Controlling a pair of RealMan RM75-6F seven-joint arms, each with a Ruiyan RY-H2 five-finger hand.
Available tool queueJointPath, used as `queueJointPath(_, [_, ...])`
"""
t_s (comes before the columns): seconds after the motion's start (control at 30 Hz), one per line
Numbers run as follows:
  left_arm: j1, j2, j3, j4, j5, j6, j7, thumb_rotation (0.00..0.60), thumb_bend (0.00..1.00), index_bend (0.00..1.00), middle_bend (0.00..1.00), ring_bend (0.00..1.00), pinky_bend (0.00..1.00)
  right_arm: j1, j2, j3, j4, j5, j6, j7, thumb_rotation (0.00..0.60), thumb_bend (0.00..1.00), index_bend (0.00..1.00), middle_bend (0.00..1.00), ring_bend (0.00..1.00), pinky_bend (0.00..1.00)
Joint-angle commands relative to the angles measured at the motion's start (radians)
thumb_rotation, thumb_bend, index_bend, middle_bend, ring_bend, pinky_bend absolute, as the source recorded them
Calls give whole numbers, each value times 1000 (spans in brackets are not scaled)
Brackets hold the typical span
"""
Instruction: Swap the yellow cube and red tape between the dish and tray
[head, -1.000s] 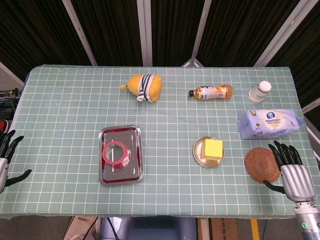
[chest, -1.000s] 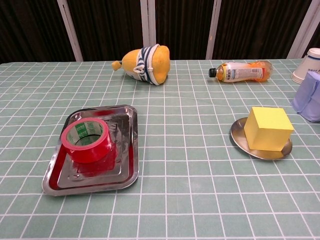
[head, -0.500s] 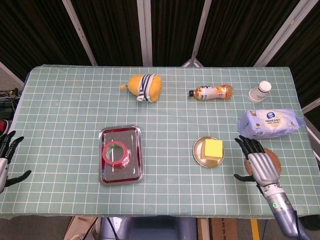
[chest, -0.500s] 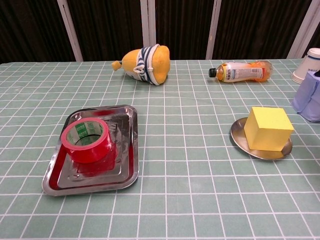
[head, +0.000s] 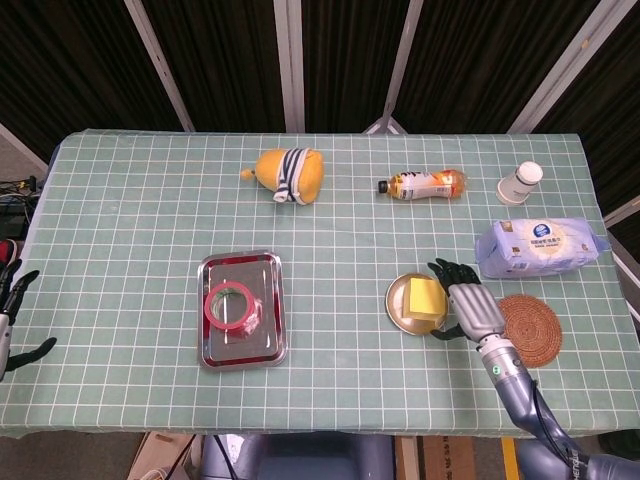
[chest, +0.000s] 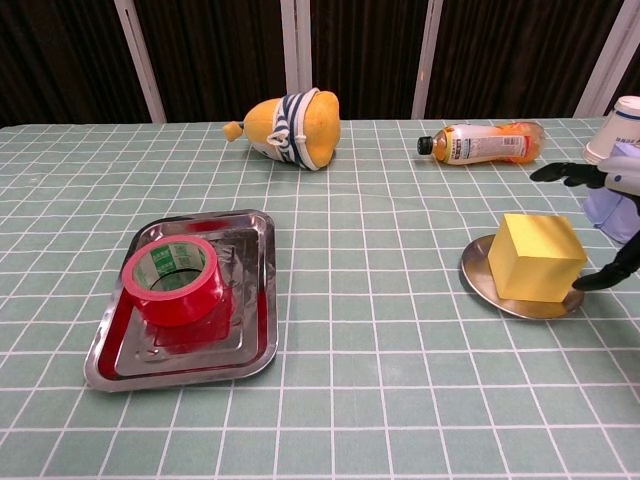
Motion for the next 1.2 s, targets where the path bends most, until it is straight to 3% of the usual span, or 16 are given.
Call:
queueJointPath(0.03, [1, -1, 0, -2, 0, 0, 4, 600, 93, 140, 0, 0, 0, 17, -17, 3, 20, 25, -9, -17, 600, 0, 26, 0, 0, 0])
queueJointPath(0.17, [3, -2, 0, -5, 2, 4, 10, 600, 93, 140, 0, 0, 1, 36, -32, -2, 37, 59, -20, -43, 600, 0, 45, 55, 48, 0])
queueJointPath(0.33, [3, -3, -2, -7, -4, 0, 15, 600, 93, 140, 0, 0, 2, 44, -64, -6, 61, 66, 5, -58, 600, 0, 163, 245, 203, 0])
queueJointPath(0.53, [4, -2, -3, -12, -7, -3, 18, 600, 93, 140, 0, 0, 2, 52, -119, -8, 122, 50, 39, -59, 600, 0, 262, 367, 344, 27])
queueJointPath(0.73, [5, 1, -3, -15, -8, -4, 9, 600, 94, 140, 0, 0, 2, 61, -169, -7, 197, 8, 74, -53, 600, 112, 371, 473, 454, 116])
queueJointPath(0.93, [6, 5, -3, -17, -6, -6, 2, 600, 95, 140, 0, 0, 2, 68, -184, 22, 215, -45, 112, 9, 600, 145, 396, 488, 471, 123])
queueJointPath(1.2, [-2, -4, -17, -1, -30, -19, 26, 600, 96, 140, 0, 0, 2, 176, -187, 99, 128, -36, 91, -131, 600, 146, 396, 487, 470, 122])
